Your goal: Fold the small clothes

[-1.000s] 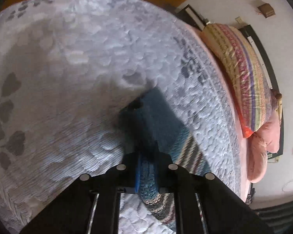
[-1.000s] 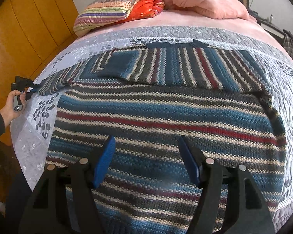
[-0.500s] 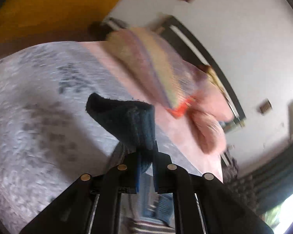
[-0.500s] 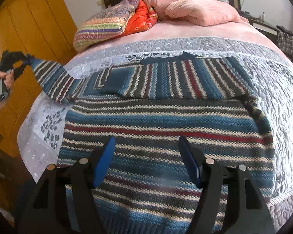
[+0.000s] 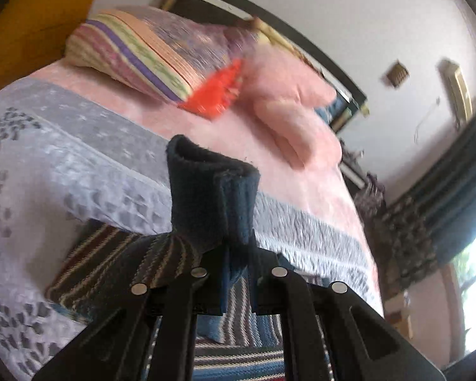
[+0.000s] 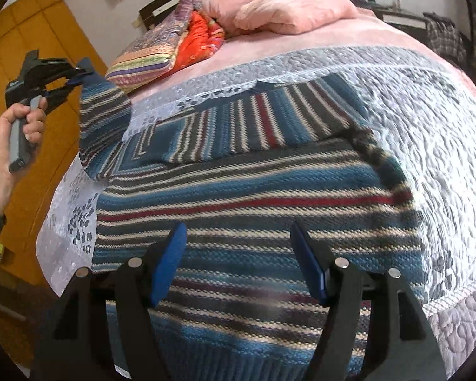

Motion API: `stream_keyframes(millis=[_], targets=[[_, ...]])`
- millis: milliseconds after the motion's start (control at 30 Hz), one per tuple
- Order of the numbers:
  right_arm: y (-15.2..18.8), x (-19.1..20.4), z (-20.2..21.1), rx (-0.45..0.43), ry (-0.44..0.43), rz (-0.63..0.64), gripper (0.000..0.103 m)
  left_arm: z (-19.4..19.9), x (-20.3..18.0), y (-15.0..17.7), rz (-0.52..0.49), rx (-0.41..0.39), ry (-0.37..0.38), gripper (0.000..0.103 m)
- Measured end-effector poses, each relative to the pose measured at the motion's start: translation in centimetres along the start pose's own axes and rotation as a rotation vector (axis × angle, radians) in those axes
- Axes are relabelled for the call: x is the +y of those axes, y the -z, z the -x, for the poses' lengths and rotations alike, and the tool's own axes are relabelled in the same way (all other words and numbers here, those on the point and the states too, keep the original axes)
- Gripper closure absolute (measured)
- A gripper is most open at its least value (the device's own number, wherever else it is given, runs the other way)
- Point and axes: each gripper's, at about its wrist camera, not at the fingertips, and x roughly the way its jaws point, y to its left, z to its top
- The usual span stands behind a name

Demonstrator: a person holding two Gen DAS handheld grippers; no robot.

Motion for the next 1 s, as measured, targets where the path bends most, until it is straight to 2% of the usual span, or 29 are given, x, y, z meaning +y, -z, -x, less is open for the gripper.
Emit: stream_keyframes(millis=[67, 300, 500, 533, 567, 600, 633, 667, 767, 867, 933, 1000], targets=[[0.1, -0.8, -0.1, 0.003, -0.004, -0.022, 0.035, -2.5, -1.7, 1.6, -0.019, 0.032, 0.000, 0.094], [0.0, -3.2, -0.9, 0.025, -0.018, -0.102, 0.035, -10.7, -4.3, 7.2, -0.058, 0.161, -0.021, 0.094], [-1.7, -5.1, -1.5, 0.063, -0.061, -0.170, 0.034, -16.3, -5.0, 12.8, -0.121, 0.276, -0.066, 0.093], [-2.3, -5.4, -1.9, 0.076, -0.081, -0.185, 0.031, -16.8, -4.9, 13.3, -0.125, 0.291, -0.067, 0.089], [-3.2, -5.9, -2.4, 0.092, -0.125, -0.226, 0.029, -17.1, -4.9, 14.0, -0.127, 0.309, -0.063, 0.079], [-3.7, -6.2, -2.7, 0.101, -0.151, -0.251, 0.025, -17.2, -4.7, 14.5, -0.127, 0.323, -0.056, 0.072], [-4.8, -6.7, -3.5, 0.118, -0.198, -0.297, 0.025, -16.9, -4.4, 14.7, -0.123, 0.322, -0.046, 0.054], [-5.9, -7.1, -4.3, 0.136, -0.235, -0.329, 0.025, -16.4, -4.0, 14.7, -0.120, 0.313, -0.029, 0.040], [-9.5, -7.6, -7.7, 0.195, -0.355, -0.413, 0.026, -13.1, -2.7, 14.8, -0.115, 0.283, 0.002, 0.033], [-12.6, -7.8, -12.8, 0.284, -0.488, -0.530, 0.044, -9.9, -0.2, 15.4, -0.046, 0.283, 0.025, 0.031], [-14.1, -7.4, -16.1, 0.336, -0.531, -0.584, 0.048, -8.1, 1.4, 16.0, -0.011, 0.277, 0.036, 0.029], [-15.0, -6.6, -18.7, 0.378, -0.527, -0.592, 0.049, -5.7, 3.2, 17.1, 0.021, 0.266, 0.031, 0.027]])
